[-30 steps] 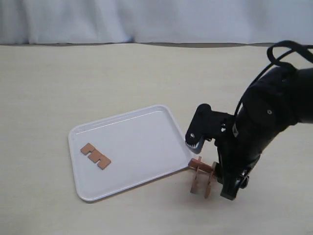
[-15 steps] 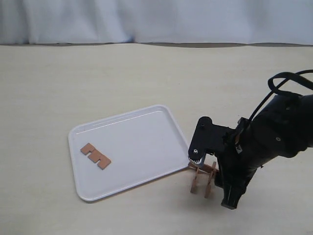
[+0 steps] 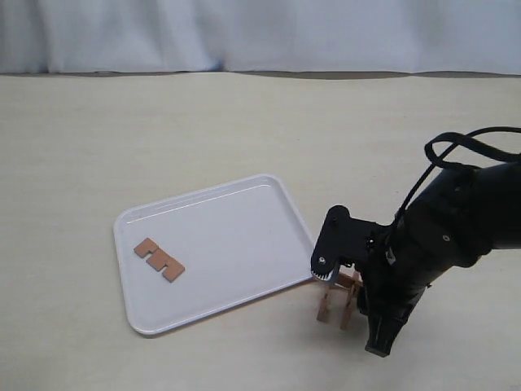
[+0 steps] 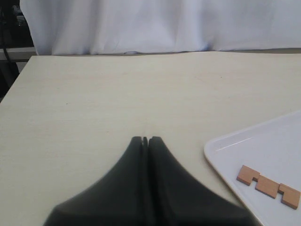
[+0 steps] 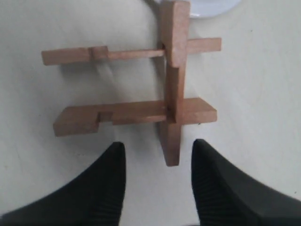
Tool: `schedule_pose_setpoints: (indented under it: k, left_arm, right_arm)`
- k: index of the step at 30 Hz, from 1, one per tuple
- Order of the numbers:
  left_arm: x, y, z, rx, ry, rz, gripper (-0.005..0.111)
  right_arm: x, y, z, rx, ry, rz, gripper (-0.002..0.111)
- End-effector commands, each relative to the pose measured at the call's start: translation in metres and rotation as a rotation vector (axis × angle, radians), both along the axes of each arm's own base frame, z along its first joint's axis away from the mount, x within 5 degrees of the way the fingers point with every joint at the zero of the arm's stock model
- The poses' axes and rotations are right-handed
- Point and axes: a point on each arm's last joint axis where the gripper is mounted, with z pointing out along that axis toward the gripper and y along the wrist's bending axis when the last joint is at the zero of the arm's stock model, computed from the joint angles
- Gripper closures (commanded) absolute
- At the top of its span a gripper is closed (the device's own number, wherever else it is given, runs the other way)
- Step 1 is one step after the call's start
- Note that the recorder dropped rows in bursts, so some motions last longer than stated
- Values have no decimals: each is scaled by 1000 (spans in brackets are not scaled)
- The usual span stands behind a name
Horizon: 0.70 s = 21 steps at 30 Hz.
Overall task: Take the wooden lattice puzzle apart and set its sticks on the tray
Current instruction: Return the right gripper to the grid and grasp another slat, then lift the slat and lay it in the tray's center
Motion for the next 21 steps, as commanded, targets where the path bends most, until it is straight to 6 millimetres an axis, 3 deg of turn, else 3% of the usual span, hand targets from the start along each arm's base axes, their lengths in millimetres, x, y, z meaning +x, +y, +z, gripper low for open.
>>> schedule_pose_setpoints:
  k: [1, 3, 12, 21]
  left_arm:
    - [0, 0, 0, -2, -6, 0, 107]
    - [0, 0, 0, -2, -6, 0, 107]
    - [0, 0, 0, -2, -6, 0, 107]
    - [0, 0, 0, -2, -6, 0, 107]
  right_arm:
    - [1, 0, 0, -16, -11, 85, 93]
    - [1, 0, 0, -18, -11, 94, 104]
    - [-1, -2, 1, -39, 21, 86, 104]
    - [12, -18, 15, -212, -67, -49, 104]
